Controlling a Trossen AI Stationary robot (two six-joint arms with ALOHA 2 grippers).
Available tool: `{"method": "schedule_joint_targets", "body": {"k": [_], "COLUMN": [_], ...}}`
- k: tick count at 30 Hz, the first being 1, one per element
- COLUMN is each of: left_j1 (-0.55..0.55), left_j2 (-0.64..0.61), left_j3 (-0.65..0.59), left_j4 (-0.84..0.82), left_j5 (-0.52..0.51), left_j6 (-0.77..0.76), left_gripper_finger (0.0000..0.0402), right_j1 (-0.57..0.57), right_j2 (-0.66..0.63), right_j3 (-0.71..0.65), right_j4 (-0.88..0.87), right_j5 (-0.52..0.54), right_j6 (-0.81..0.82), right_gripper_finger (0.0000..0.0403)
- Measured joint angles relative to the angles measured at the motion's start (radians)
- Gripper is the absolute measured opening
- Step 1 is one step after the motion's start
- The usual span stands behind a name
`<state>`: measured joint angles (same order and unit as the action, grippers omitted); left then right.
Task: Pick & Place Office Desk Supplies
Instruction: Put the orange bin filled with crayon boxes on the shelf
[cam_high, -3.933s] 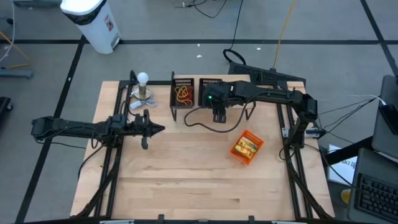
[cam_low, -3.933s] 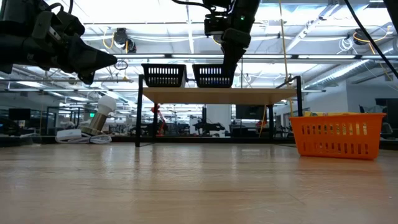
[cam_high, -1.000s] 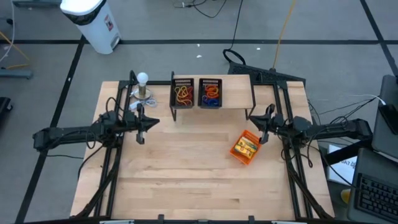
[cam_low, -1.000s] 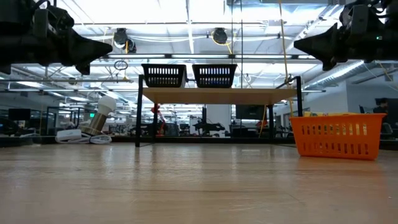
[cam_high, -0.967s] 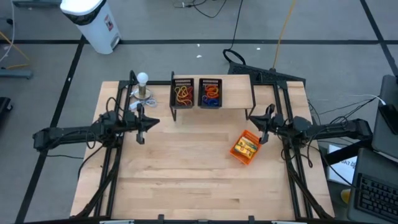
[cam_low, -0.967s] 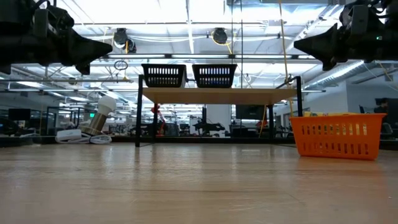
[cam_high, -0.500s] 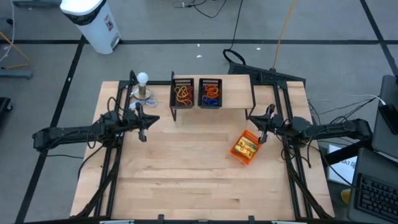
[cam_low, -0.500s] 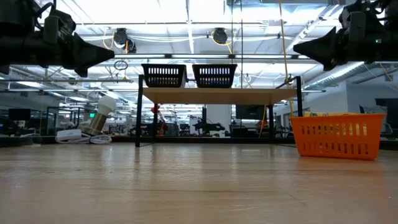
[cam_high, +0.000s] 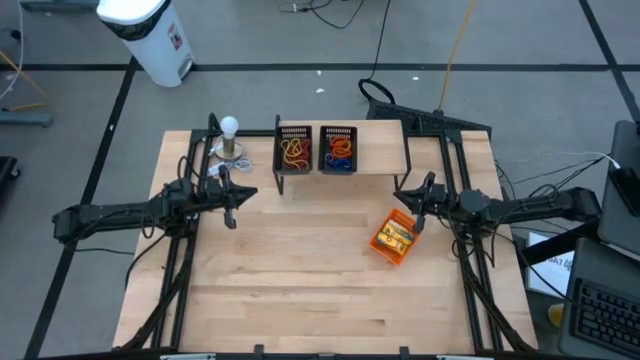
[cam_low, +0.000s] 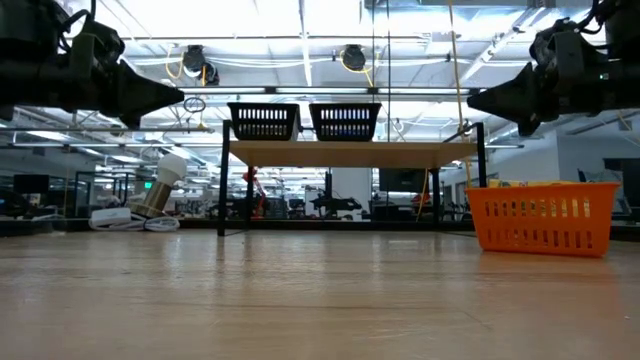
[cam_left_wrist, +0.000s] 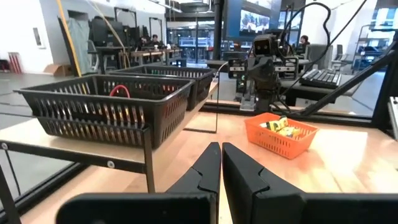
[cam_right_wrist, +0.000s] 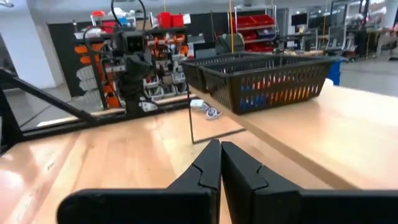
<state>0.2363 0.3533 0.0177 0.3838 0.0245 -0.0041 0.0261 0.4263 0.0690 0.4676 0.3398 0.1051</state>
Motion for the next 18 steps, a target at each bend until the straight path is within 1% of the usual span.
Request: {"method": "schedule_joint_targets", "body": {"k": [3, 5, 9, 11, 15, 18], "left_j1": [0.0, 0.0, 0.0, 0.0, 0.0, 0.0], "left_j2": [0.0, 0.0, 0.0, 0.0, 0.0, 0.0], "left_j3": [0.0, 0.0, 0.0, 0.0, 0.0, 0.0], "left_j4": [-0.014, -0.023, -0.022, -0.022, -0.02, 0.009], "left_j5": [0.0, -0.002, -0.012, -0.014, -0.027, -0.095], "left_j6": [-0.002, 0.004, 0.021, 0.019, 0.021, 0.025], "left_gripper_finger": [0.0019, 0.0019, 0.0019, 0.0019, 0.0019, 0.0019], "right_j1": [0.017, 0.035, 0.079, 0.108, 0.182, 0.238], "right_j2": [0.024, 0.053, 0.136, 0.19, 0.3, 0.385], "right_j3": [0.043, 0.111, 0.293, 0.383, 0.546, 0.648], "right_j4": [-0.034, -0.071, -0.272, -0.375, -0.511, -0.642], "right_j5": [0.012, 0.058, 0.13, 0.135, 0.135, 0.131], "right_j6": [-0.059, -0.097, -0.126, -0.124, -0.112, -0.068], "right_gripper_finger": [0.0007, 0.0008, 0.0008, 0.0008, 0.0008, 0.0003]}}
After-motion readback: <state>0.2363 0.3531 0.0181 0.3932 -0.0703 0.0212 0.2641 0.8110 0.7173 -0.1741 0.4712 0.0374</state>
